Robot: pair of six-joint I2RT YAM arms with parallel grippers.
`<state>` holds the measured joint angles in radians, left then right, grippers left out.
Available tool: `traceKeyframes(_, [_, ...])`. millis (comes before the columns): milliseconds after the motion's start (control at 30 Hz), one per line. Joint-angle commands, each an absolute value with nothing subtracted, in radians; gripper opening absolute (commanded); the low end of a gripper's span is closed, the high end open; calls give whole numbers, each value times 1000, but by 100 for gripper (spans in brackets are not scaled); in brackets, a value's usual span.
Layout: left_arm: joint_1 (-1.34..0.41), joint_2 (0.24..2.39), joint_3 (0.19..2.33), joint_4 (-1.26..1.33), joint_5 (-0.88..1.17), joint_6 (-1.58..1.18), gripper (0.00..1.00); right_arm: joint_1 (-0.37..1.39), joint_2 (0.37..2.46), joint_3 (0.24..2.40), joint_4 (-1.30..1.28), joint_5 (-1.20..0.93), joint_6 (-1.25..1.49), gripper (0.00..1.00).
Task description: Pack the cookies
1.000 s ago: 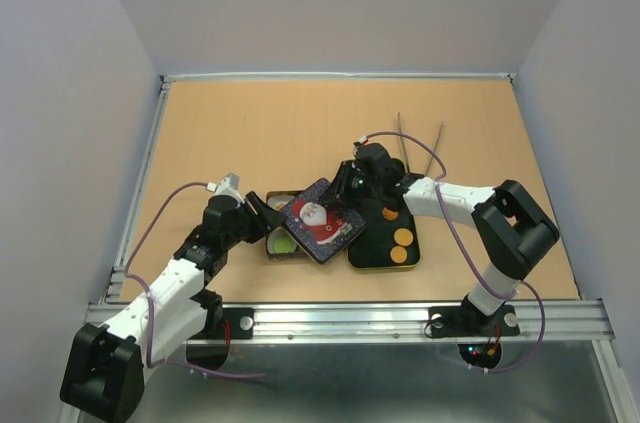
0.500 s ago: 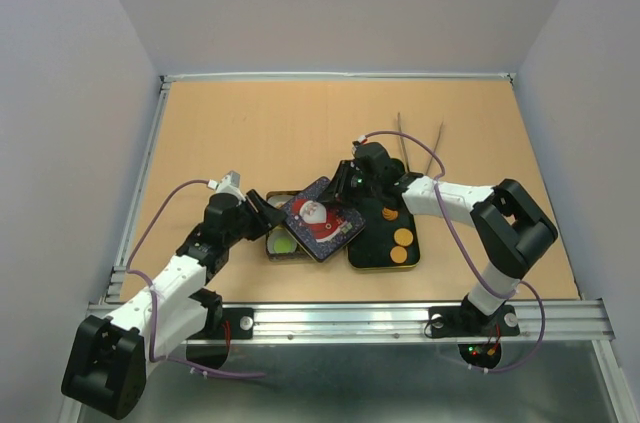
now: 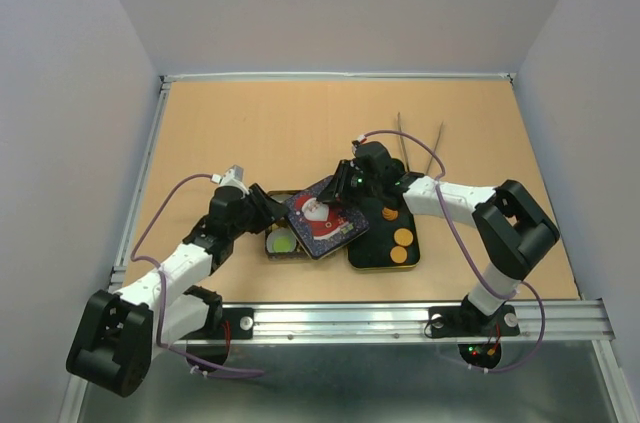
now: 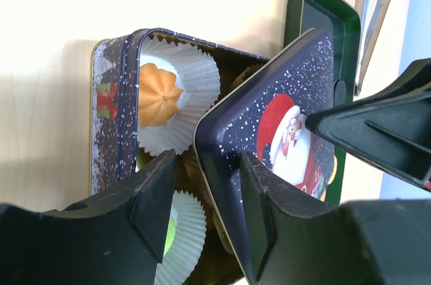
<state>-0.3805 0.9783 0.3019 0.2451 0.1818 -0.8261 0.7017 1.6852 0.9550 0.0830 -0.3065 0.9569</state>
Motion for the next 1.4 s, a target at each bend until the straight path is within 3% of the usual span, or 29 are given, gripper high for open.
traceKeyframes(0, [-385, 1009, 318, 276, 173, -814, 54, 709, 1674, 1000, 61, -314, 934, 29])
traceKeyframes(367, [-400, 1006, 311, 362, 163, -856, 52, 710, 1686, 994, 64, -321, 939, 28])
traceKeyframes(533, [-428, 1048, 327, 426, 156, -874, 41, 710, 1690, 985, 69, -322, 943, 28])
traceKeyframes(867, [-456, 1098, 341, 479, 141, -885, 29, 710, 1686, 979, 77, -322, 946, 28])
traceKeyframes(1100, [-457, 1029, 337, 445, 103, -885, 13, 710, 1672, 980, 77, -321, 940, 29])
traceKeyframes(1367, [-442, 963, 428, 290, 54, -818, 12, 709, 1612, 1035, 29, -279, 914, 59])
